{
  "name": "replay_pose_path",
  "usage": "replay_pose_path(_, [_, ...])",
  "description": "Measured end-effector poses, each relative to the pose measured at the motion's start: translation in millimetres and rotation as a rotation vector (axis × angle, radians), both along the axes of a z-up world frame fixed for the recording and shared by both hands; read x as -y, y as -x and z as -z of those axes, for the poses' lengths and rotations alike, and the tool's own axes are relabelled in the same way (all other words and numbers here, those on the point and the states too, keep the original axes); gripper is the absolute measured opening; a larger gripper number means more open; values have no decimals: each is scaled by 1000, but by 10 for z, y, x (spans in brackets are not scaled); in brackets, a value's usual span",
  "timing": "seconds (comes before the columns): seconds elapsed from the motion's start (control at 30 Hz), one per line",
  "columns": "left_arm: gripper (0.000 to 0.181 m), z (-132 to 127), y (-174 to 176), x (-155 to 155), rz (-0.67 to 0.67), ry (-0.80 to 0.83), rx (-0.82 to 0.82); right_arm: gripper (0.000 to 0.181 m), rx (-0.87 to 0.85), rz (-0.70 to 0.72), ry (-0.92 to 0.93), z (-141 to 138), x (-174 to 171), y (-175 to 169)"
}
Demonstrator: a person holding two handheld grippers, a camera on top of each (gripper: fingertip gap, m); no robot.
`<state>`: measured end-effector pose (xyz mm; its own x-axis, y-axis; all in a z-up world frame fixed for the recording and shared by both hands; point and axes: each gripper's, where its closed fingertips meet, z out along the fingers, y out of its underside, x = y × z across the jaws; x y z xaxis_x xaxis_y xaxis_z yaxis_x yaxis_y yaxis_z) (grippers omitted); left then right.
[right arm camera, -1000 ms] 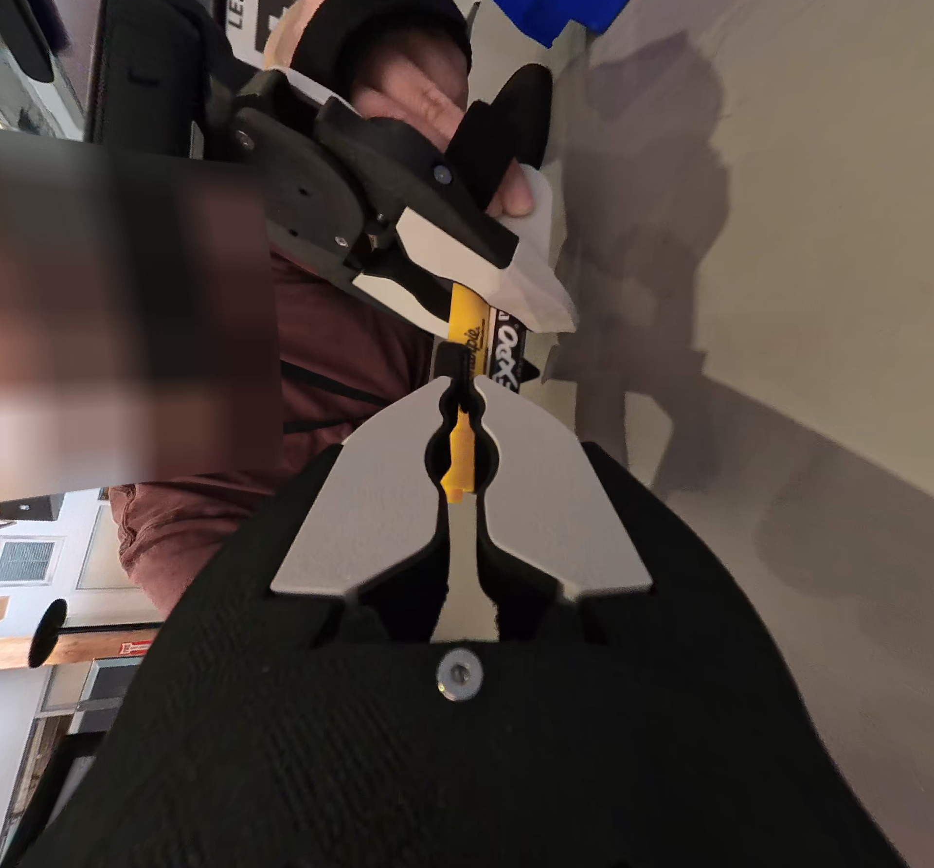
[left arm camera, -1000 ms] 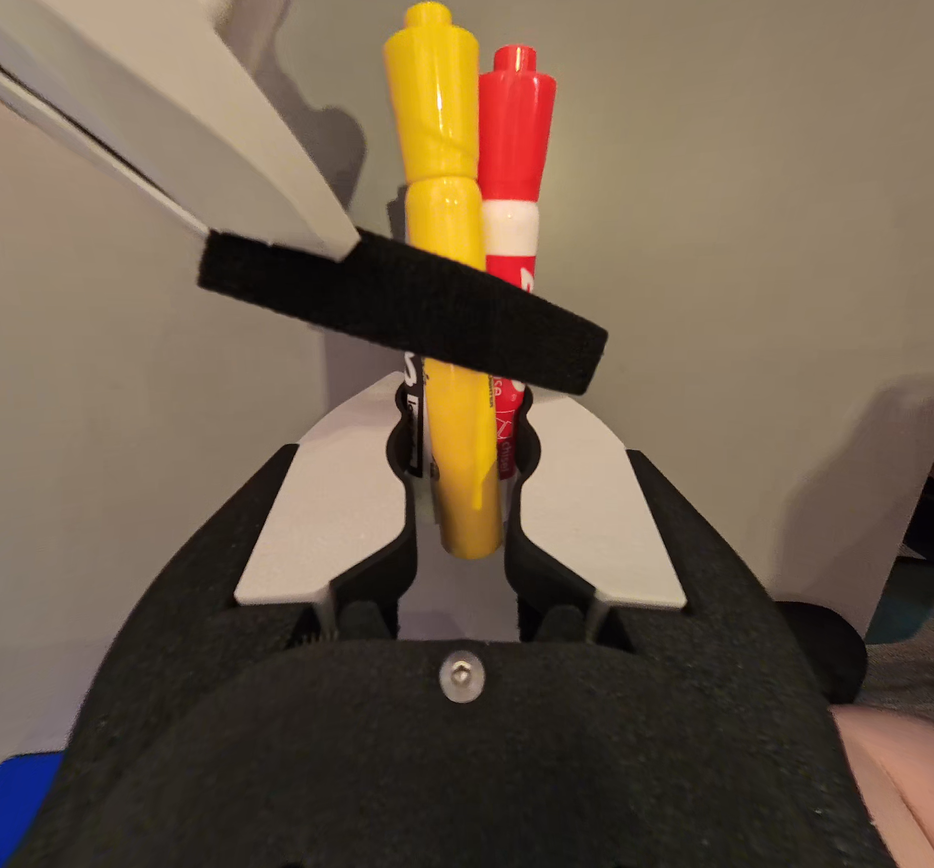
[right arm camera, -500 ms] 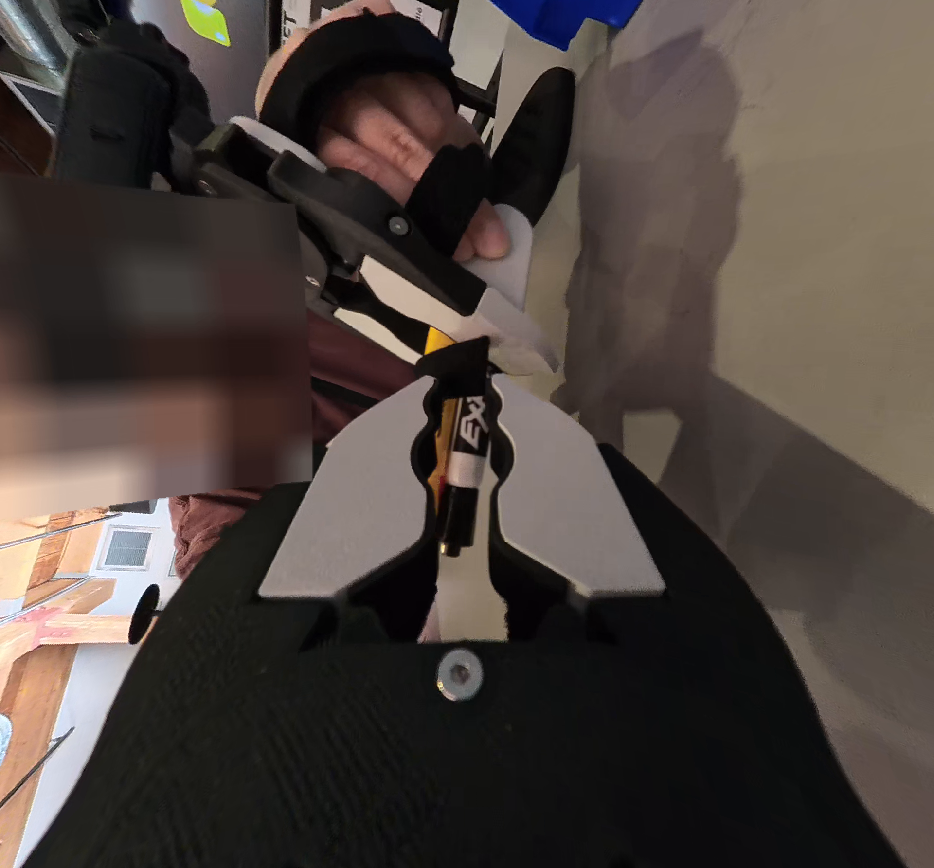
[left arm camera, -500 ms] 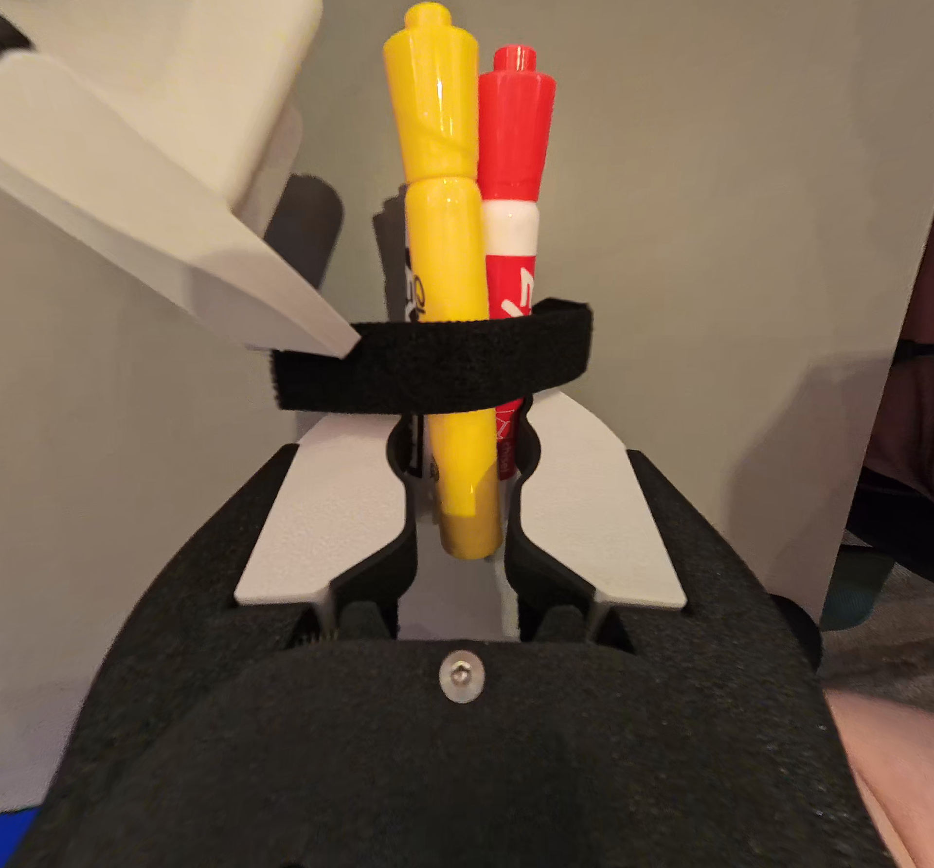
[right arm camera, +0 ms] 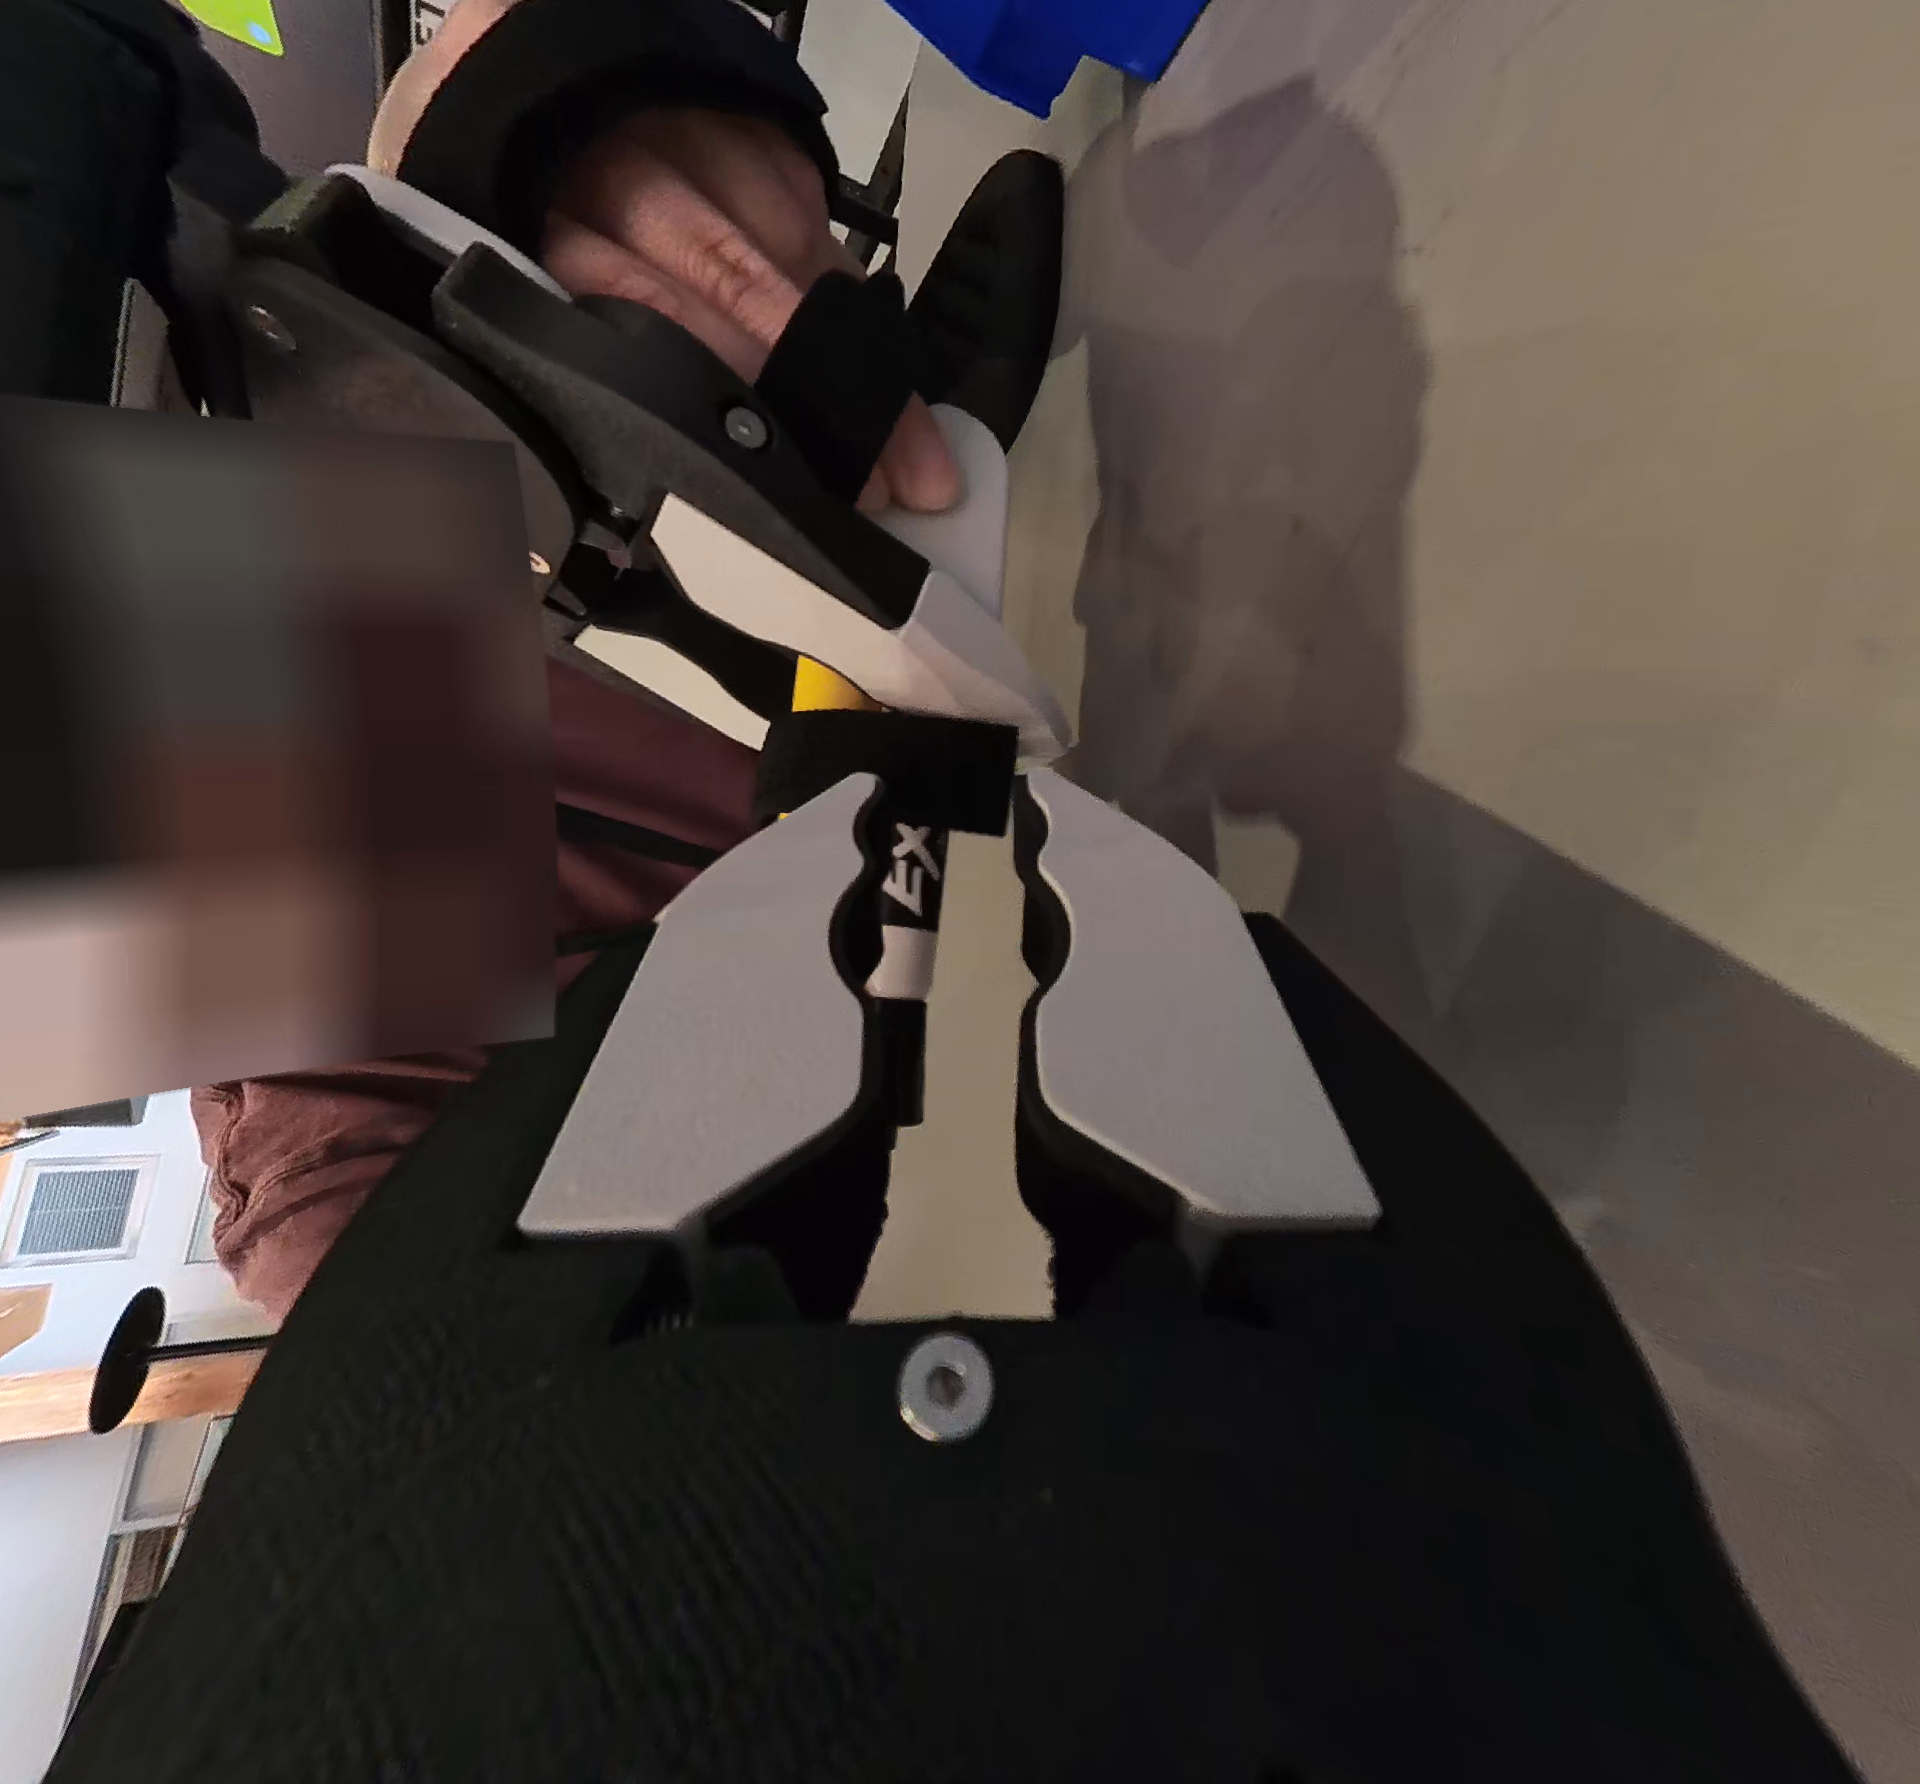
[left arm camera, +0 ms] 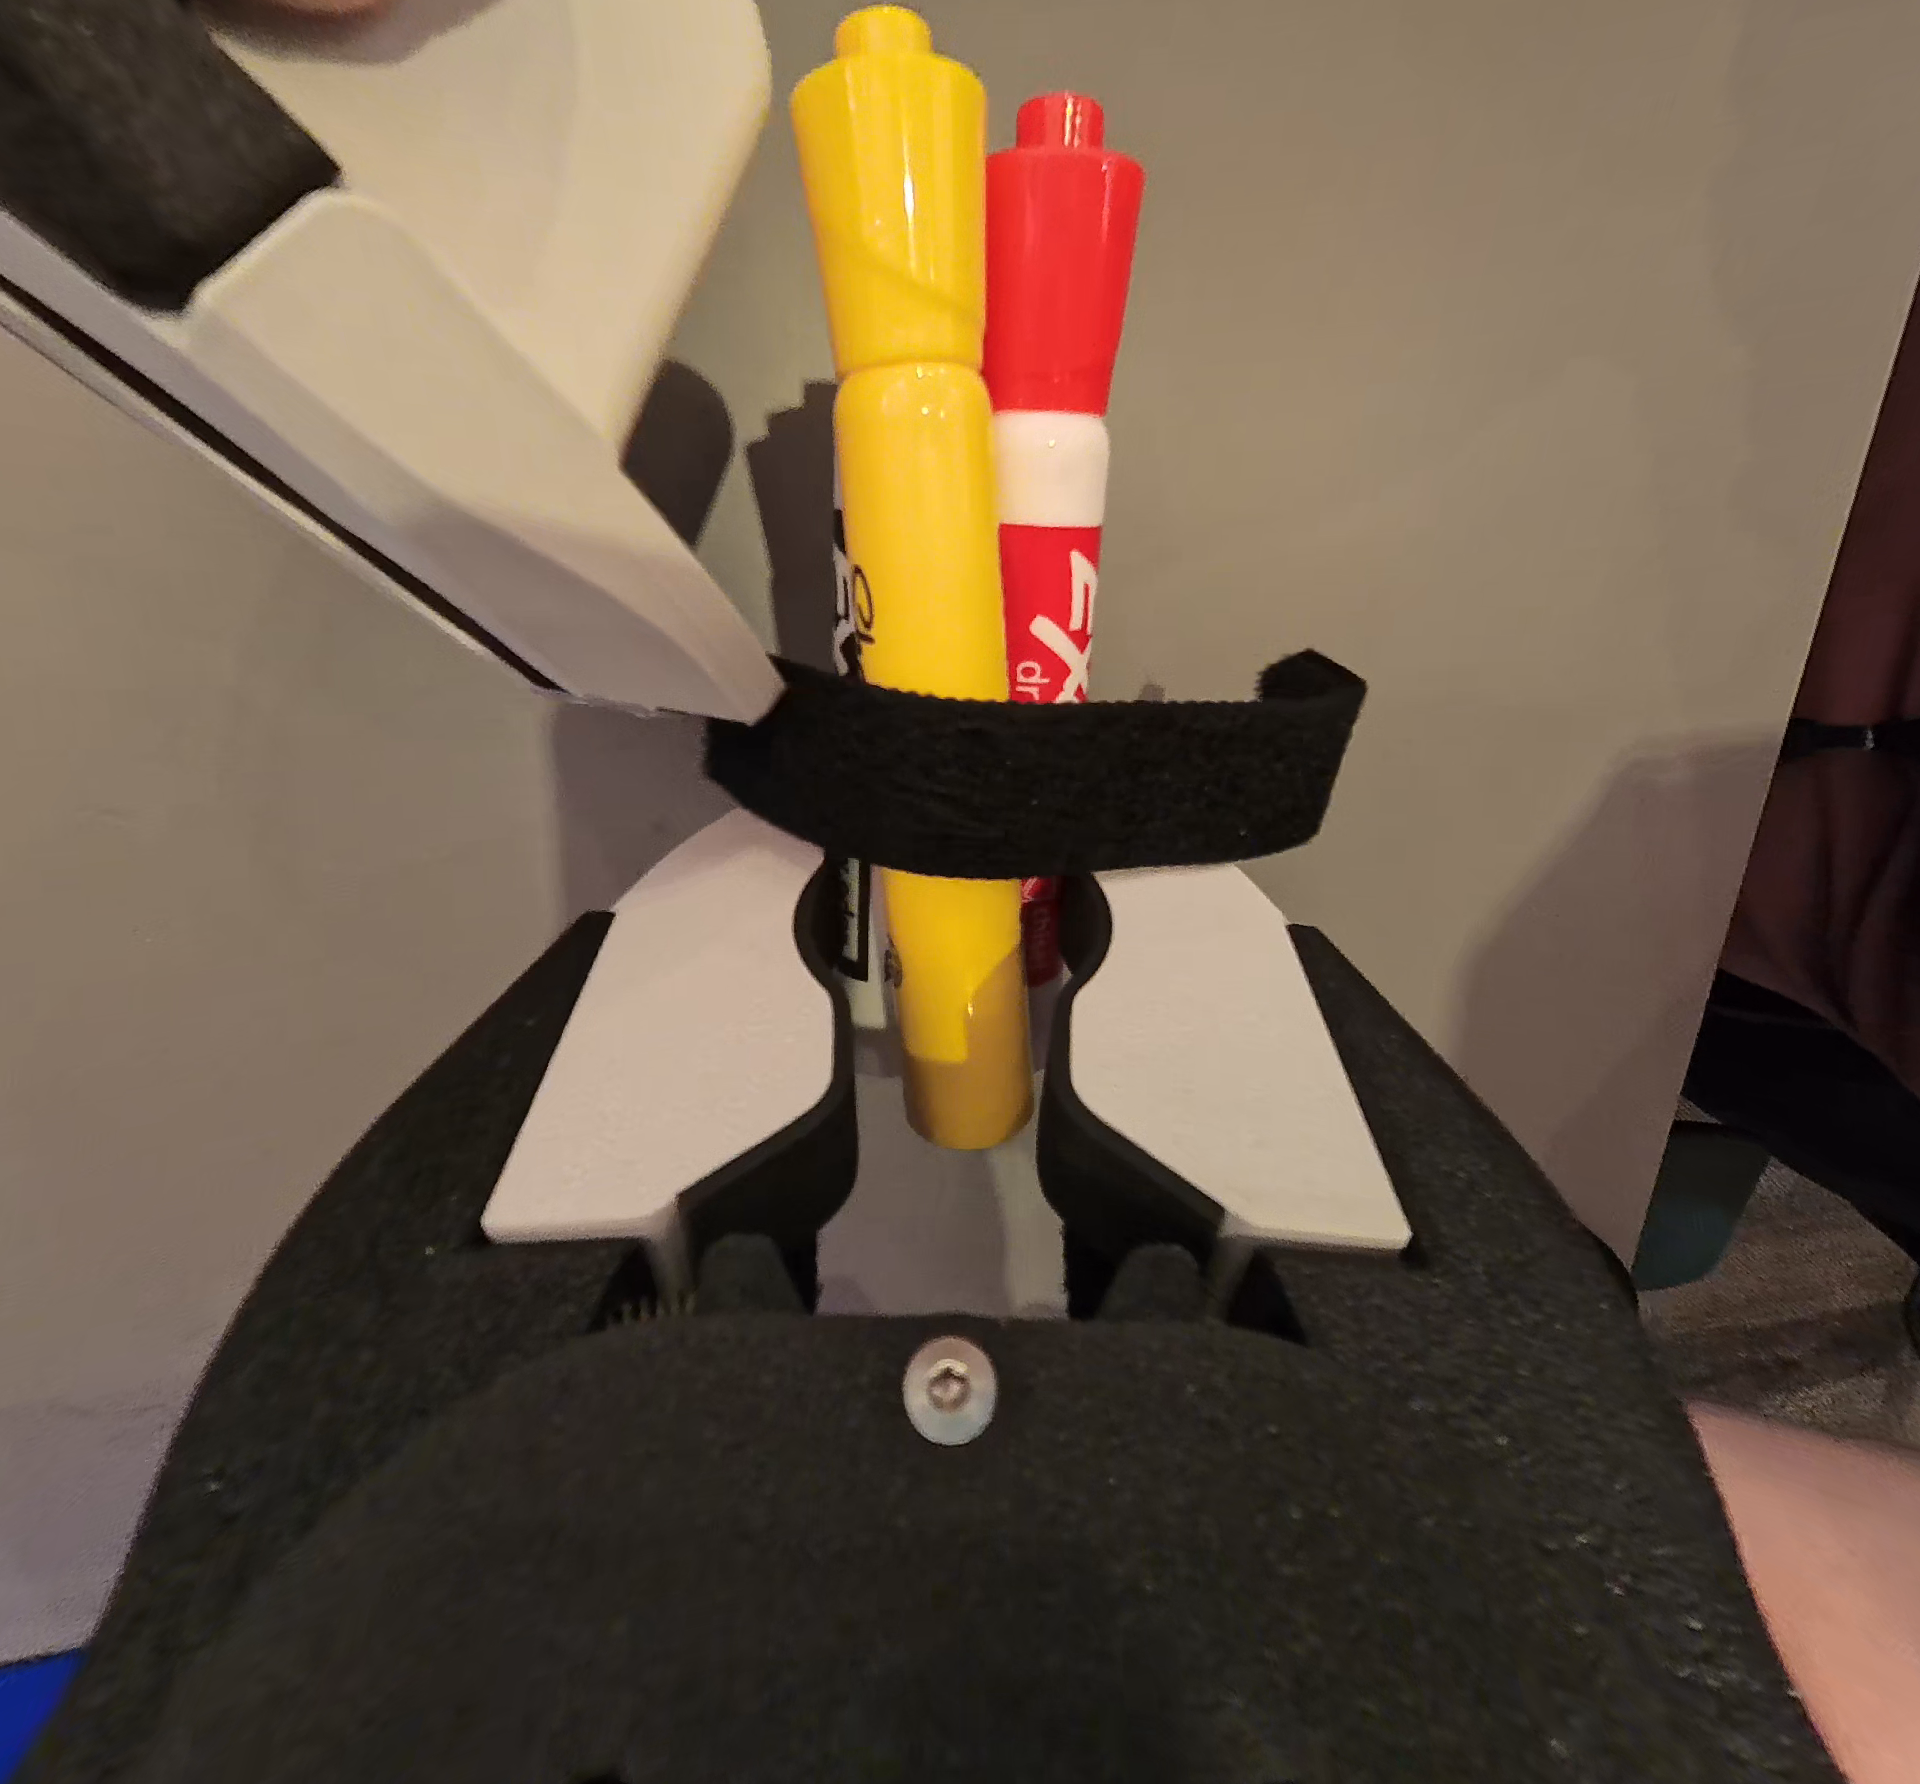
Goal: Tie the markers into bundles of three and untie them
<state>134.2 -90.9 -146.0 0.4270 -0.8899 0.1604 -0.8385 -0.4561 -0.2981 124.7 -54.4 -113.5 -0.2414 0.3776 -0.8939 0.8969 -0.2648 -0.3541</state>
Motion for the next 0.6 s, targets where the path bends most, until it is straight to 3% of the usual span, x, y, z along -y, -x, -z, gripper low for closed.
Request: replay_pose_path(0.6, [38,-25,-39,51,4,33,33,24,15,72,-46,106,-154,65])
